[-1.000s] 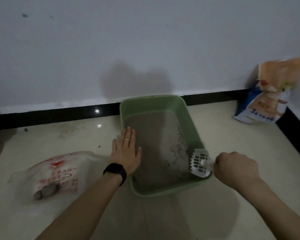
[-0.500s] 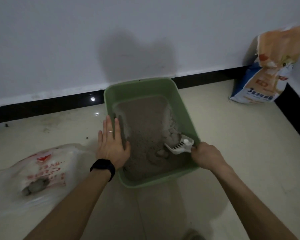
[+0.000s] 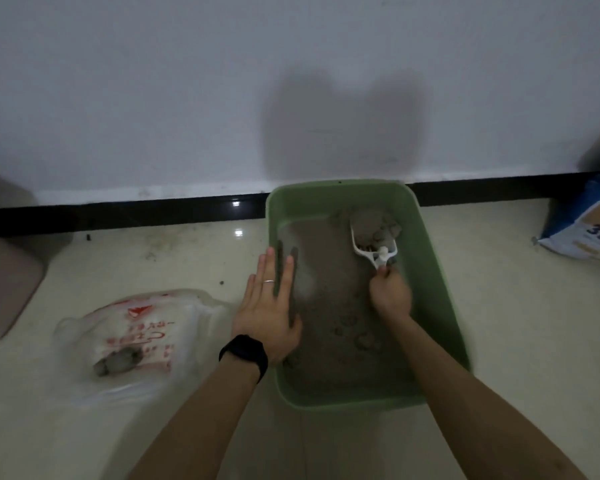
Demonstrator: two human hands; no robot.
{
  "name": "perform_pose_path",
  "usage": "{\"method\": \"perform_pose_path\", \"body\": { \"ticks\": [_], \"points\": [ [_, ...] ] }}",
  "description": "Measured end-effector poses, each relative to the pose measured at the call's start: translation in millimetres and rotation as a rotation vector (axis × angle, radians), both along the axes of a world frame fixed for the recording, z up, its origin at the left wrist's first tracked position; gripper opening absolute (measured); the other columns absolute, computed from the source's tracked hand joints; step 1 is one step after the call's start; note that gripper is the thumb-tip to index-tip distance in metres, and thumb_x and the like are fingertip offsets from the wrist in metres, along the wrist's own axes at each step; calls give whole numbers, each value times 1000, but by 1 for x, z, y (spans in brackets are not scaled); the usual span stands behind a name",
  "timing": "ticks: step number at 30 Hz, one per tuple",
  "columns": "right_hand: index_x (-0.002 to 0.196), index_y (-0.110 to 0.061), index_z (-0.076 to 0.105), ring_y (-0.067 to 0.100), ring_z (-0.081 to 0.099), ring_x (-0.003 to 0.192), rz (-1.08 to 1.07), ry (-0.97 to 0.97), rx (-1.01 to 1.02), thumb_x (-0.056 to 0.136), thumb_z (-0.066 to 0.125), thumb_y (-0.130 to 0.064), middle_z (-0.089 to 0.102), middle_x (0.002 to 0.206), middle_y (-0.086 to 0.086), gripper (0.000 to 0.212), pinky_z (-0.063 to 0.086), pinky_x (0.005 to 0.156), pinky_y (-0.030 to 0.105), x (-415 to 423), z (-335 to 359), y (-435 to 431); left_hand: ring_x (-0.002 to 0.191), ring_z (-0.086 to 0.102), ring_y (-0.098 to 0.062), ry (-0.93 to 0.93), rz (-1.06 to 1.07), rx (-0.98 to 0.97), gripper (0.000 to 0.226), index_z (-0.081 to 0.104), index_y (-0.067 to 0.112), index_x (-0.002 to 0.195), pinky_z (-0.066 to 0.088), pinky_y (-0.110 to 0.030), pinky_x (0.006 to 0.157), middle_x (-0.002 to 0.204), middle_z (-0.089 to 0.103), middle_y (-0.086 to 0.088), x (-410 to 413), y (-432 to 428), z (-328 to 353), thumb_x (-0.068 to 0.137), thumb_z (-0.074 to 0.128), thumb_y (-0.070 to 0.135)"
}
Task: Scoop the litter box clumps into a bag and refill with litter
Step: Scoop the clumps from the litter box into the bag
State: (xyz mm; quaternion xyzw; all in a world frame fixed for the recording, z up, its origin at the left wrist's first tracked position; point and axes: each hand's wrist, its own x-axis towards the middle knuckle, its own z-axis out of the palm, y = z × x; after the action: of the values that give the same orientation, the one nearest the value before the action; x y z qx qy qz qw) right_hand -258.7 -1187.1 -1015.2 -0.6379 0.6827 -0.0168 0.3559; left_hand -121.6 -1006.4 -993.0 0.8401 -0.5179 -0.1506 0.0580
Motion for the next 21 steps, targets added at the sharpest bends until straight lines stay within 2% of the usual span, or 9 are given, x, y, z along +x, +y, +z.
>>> {"method": "perform_pose_path", "body": {
  "ticks": [3,5,8,12,16,21],
  "points": [
    [115,-8,56,36,59,98,9,3,-101,105,27,-34,63,107,19,40,43,78,38,-4,-5,10,141,-33,-26,-13,24,21,97,-32,18,147,-10,-40,119,149,-44,-11,-1,1,0,91,43,40],
    [107,-12,56,32,58,88,45,-52,-172,105,29,-33,61,93,14,34,39,71,35,-11,-3,20,141,-34,-25,-12,51,35,95,-34,18,146,-9,-41,120,149,-45,-9,-1,3,-1,92,41,40],
    [91,-15,51,29,58,76,105,-180,-255,104,33,-33,55,75,4,29,40,63,35,-20,5,29,142,-33,-24,1,76,35,95,-33,18,146,-10,-39,119,149,-44,-7,3,3,-1,92,41,40],
    [84,-16,54,25,57,72,143,-218,-248,102,38,-35,59,74,4,31,45,67,39,-38,19,47,141,-33,-23,35,59,72,97,-31,18,147,-11,-38,118,149,-43,-8,3,4,5,91,44,41],
    [84,-17,58,24,57,72,153,-231,-206,101,42,-32,61,73,3,28,43,67,36,-53,31,74,140,-32,-20,55,-3,88,98,-30,18,148,-8,-39,119,149,-42,-7,12,7,10,91,45,46],
    [79,-18,56,24,57,73,100,-232,-228,100,44,-33,61,71,1,29,43,67,35,-65,36,102,147,-18,-14,-52,-132,58,88,-24,20,151,-11,-36,117,155,-32,2,37,23,3,92,27,62]
  ]
}}
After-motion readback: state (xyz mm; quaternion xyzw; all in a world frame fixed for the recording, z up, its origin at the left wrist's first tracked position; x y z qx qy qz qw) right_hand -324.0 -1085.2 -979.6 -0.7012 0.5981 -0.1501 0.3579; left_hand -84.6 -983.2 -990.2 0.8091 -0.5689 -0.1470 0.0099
